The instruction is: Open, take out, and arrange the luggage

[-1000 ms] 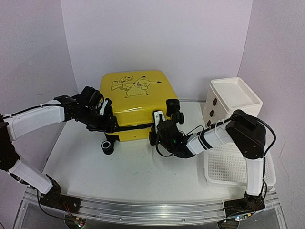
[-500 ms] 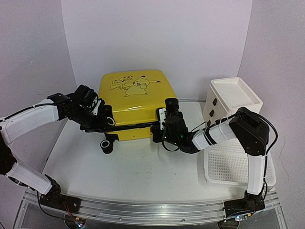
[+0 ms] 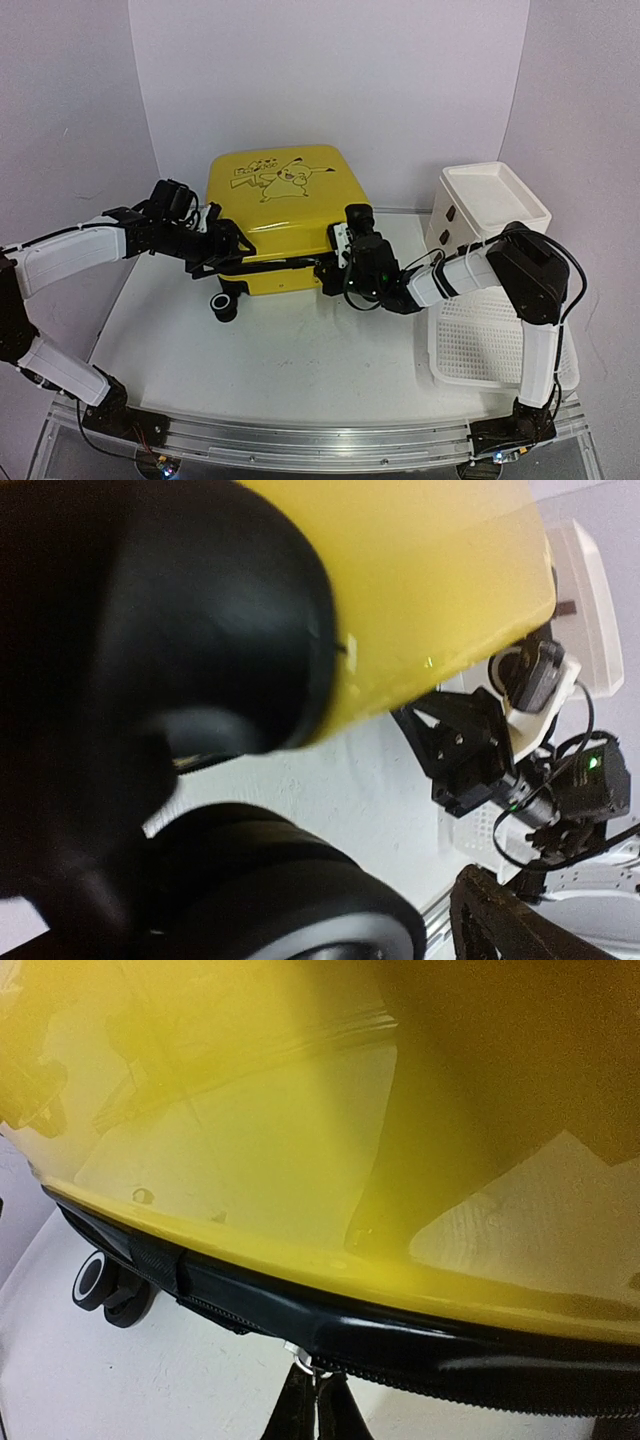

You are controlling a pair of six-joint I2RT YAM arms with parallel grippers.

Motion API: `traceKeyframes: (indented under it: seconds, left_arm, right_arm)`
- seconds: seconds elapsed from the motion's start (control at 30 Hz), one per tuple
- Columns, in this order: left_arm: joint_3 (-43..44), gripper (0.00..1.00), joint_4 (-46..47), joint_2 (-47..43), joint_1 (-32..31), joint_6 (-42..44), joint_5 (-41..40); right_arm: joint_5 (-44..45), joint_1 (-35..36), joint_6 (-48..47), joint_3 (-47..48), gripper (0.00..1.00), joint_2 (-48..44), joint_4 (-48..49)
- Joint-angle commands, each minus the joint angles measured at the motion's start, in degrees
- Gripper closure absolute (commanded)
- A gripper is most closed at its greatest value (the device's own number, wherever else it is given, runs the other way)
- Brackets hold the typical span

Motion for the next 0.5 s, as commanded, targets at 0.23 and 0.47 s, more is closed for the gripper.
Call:
traceKeyframes:
  seconds: [0.23,0.47]
  left_arm:
    - [-3.31,0.23,13.85,-2.57,5.04,-7.94,5.7]
    - [-3.25,0.51,17.09,-0.5,5.04,-11.31,12.83]
  right_arm:
    - [2.41,1.16,1.59,2.41,1.0,0.6,-1.12]
    - [2.42,4.07,1.63,4.89,1.0,2.41,-0.97]
